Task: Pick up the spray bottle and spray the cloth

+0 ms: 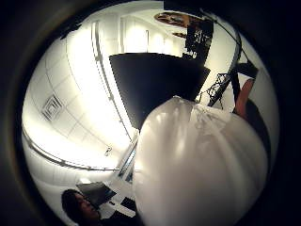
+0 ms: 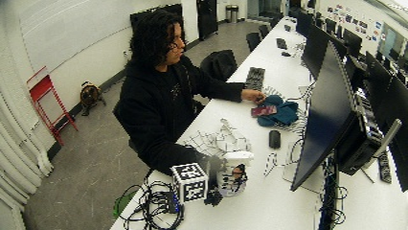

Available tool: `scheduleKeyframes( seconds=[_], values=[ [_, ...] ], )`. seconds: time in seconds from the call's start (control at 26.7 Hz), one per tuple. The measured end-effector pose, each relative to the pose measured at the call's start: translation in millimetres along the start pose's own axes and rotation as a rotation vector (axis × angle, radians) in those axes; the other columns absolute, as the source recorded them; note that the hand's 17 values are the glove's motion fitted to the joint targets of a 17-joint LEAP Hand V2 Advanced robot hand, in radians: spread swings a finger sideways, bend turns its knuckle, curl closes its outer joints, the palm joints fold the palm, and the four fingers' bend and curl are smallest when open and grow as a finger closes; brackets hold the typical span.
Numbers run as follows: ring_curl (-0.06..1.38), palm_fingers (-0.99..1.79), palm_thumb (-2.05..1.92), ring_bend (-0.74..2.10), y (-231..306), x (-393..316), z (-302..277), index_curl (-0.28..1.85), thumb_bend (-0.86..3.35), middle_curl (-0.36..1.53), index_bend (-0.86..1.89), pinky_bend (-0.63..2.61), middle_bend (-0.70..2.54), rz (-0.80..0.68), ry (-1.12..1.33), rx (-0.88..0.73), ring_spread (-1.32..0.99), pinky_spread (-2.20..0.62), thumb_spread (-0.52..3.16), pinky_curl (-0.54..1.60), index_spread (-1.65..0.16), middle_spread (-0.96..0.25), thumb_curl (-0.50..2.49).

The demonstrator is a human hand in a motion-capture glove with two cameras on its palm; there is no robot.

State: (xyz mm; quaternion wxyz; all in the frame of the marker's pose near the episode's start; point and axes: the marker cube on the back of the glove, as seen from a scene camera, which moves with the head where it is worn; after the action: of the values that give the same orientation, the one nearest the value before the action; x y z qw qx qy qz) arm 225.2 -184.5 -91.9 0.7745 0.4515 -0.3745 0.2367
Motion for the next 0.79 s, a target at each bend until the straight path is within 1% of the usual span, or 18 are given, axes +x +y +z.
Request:
scheduleKeyframes(
  seconds=[0.07,0.22,0.41,0.56,0.71,0.79],
  values=[
    [0.47,1.41,0.95,0.67,3,-4,1,0.45,-0.03,0.49,0.24,0.45,0.49,-0.016,-0.006,-0.036,-0.26,-0.34,0.35,0.40,-0.33,-0.27,0.63],
    [0.48,1.40,0.95,0.67,28,-14,-17,0.46,-0.03,0.50,0.25,0.45,0.50,-0.050,0.017,-0.193,-0.25,-0.34,0.33,0.40,-0.33,-0.26,0.65],
    [0.48,1.38,0.96,0.67,55,-60,-38,0.48,-0.03,0.50,0.26,0.44,0.51,-0.152,0.113,-0.342,-0.25,-0.33,0.30,0.40,-0.33,-0.26,0.68],
    [0.48,1.38,0.95,0.68,75,-103,-44,0.49,-0.03,0.50,0.26,0.45,0.51,-0.296,0.300,-0.480,-0.24,-0.33,0.28,0.41,-0.33,-0.25,0.69],
    [0.48,1.39,0.95,0.70,104,-133,-36,0.50,-0.03,0.50,0.26,0.45,0.51,-0.493,0.570,-0.602,-0.25,-0.32,0.27,0.41,-0.32,-0.26,0.71],
    [0.48,1.39,0.95,0.70,117,-140,-29,0.51,-0.03,0.50,0.26,0.45,0.51,-0.567,0.704,-0.693,-0.25,-0.32,0.26,0.41,-0.32,-0.26,0.71]
  ],
)
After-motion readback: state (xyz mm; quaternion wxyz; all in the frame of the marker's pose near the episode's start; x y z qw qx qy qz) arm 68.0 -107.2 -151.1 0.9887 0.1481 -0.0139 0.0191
